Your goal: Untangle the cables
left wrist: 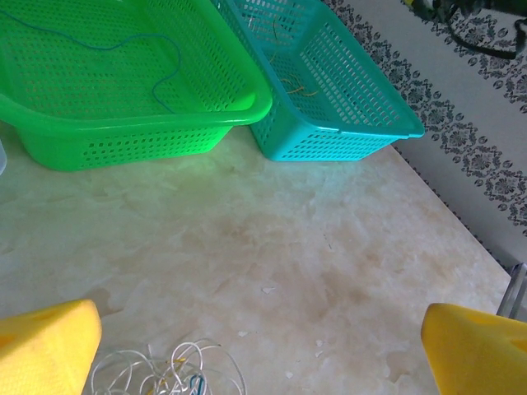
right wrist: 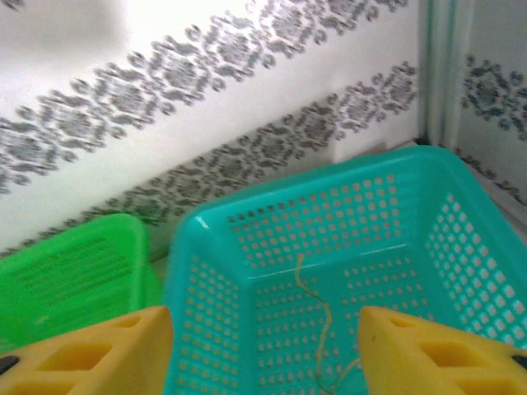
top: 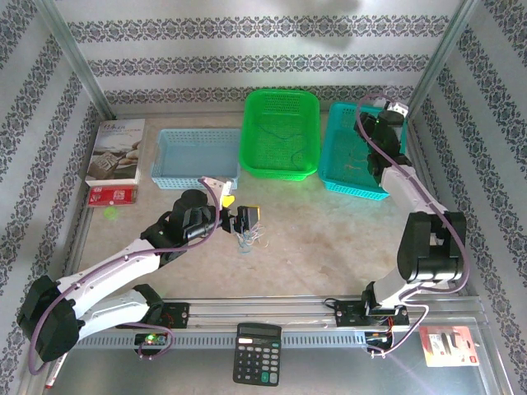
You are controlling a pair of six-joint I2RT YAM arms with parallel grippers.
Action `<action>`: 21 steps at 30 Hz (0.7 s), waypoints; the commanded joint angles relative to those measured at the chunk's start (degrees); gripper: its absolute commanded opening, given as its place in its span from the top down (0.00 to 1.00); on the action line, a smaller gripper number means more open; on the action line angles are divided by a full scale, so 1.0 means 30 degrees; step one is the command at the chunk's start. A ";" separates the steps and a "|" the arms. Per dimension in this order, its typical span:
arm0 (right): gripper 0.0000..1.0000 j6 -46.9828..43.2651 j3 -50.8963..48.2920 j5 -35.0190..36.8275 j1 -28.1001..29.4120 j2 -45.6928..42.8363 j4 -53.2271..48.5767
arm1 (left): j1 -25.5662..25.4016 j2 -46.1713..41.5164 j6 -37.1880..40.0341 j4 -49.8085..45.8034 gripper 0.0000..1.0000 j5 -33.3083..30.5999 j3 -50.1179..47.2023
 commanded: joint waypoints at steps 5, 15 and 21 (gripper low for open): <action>0.37 0.1887 -0.0879 -0.4028 0.1120 -0.2603 0.0253 | -0.0203 -0.0135 -0.0705 -0.0070 0.00 -0.1007 -0.0452; 0.36 0.2717 -0.4152 -0.5871 0.6990 -0.5493 -0.1654 | -0.0095 -0.0347 -0.1904 -0.1515 0.00 -0.2995 -0.0806; 0.41 0.3786 -0.7387 -0.5885 1.1119 -0.5948 -0.1751 | 0.0228 -0.0338 -0.2848 -0.2363 0.00 -0.2476 -0.0757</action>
